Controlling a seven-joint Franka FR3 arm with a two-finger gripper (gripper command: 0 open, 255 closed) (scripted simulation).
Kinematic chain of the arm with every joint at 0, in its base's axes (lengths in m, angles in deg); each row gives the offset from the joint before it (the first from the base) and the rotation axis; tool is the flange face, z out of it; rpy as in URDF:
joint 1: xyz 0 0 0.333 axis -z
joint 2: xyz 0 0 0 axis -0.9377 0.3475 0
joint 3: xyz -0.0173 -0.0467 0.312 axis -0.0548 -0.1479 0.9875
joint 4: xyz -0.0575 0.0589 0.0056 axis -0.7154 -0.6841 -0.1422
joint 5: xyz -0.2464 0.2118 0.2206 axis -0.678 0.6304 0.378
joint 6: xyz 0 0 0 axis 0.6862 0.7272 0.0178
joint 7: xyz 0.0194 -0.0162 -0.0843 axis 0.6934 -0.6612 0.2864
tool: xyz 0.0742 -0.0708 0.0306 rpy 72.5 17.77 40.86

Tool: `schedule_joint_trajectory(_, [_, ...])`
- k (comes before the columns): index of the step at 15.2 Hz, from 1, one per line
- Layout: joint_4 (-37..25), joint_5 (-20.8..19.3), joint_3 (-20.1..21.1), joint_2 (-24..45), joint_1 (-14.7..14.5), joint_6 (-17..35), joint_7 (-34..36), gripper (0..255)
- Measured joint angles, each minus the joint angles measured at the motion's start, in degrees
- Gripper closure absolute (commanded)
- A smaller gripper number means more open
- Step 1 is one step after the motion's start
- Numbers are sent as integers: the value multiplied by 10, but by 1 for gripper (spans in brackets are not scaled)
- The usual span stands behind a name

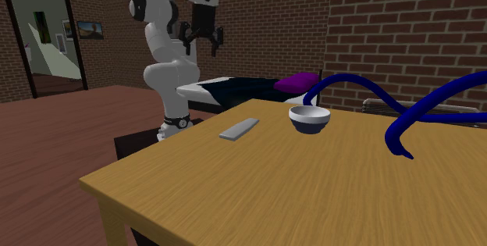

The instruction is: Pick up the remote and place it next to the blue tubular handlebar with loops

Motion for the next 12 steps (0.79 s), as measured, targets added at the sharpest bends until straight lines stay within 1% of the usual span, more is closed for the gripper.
schedule_joint_trajectory(1, [0, 0, 0, 0, 0, 0, 0, 0])
schedule_joint_trajectory(3, [22, 13, 13, -3, 7, 22, 37, 0])
schedule_joint_trajectory(7, [83, 52, 52, -8, 29, 93, 153, 0])
schedule_joint_trajectory(9, [114, 75, 77, 1, 38, 141, 216, 0])
schedule_joint_trajectory(12, [141, 105, 114, 22, 54, 204, 309, 0])
